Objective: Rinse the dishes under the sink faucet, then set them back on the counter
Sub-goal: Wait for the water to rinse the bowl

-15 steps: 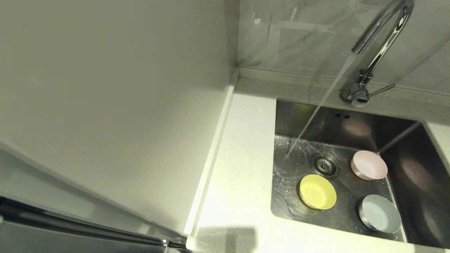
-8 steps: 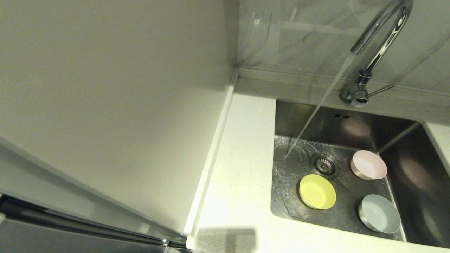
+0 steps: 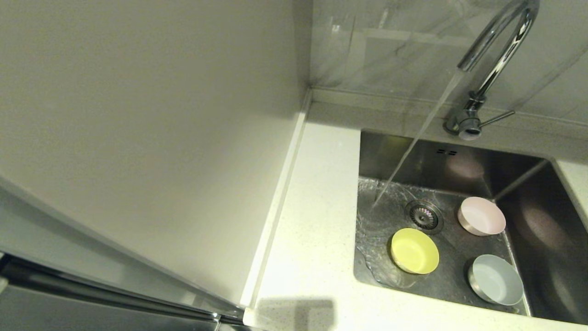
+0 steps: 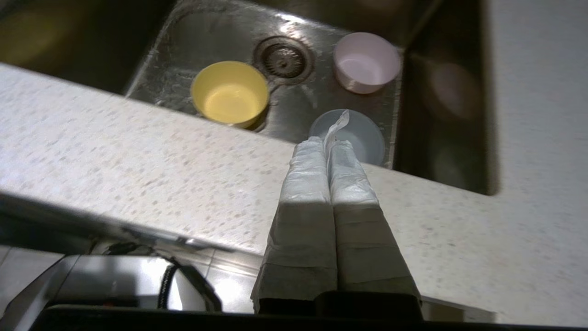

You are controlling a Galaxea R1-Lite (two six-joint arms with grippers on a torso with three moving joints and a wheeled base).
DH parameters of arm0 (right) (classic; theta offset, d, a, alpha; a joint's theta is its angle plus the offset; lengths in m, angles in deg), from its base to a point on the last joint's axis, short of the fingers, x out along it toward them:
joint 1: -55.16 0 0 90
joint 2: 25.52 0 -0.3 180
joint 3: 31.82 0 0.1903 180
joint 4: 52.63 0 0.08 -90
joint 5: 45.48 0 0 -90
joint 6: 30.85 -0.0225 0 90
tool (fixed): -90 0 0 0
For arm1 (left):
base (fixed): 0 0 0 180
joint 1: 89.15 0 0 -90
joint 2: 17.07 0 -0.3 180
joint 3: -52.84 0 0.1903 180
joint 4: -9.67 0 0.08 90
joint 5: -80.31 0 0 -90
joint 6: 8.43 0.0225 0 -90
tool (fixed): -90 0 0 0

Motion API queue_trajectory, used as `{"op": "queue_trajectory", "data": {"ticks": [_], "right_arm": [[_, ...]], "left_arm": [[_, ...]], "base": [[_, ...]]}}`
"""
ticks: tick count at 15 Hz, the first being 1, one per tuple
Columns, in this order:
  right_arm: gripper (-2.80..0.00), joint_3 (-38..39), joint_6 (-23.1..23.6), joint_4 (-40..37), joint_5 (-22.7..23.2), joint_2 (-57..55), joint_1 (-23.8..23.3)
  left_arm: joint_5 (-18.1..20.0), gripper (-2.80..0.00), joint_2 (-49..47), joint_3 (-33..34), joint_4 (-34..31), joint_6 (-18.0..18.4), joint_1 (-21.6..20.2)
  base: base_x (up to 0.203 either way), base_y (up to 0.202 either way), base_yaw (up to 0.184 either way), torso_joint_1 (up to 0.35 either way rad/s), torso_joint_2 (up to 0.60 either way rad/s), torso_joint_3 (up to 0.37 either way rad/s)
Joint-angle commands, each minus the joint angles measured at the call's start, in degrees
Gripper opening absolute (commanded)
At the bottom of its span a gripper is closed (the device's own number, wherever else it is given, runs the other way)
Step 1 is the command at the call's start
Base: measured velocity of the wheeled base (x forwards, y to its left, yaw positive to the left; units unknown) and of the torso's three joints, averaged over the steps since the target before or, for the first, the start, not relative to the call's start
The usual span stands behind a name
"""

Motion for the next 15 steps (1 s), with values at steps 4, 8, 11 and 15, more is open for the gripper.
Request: {"op": "queue_trajectory", "data": {"ticks": [4,8,11,15], "right_arm": [[-2.8,2.29,-0.92,-0.92,7.18,0.33,0.0],[-2.8,2.38,-2.77,-0.84,6.91,0.33,0.08],[-2.8,2.38,-2.77,-0.84,6.92,0.33,0.0],[-2.8,2.38,-2.77,-0.84,6.92,0.33,0.04]], "left_arm": [[0.0,-2.8,0.0,0.18,0.02,-0.02,-0.01],[0.0,-2.8,0.0,0.17,0.02,-0.02,-0.01],[0.0,-2.8,0.0,0.18,0.02,-0.02,-0.01],[0.0,-2.8,0.0,0.18,0.02,-0.02,-0.01]], "base": [[0.0,0.0,0.0,0.0,0.0,0.0],[0.0,0.0,0.0,0.0,0.0,0.0],[0.0,0.0,0.0,0.0,0.0,0.0],[0.0,0.0,0.0,0.0,0.0,0.0]]}}
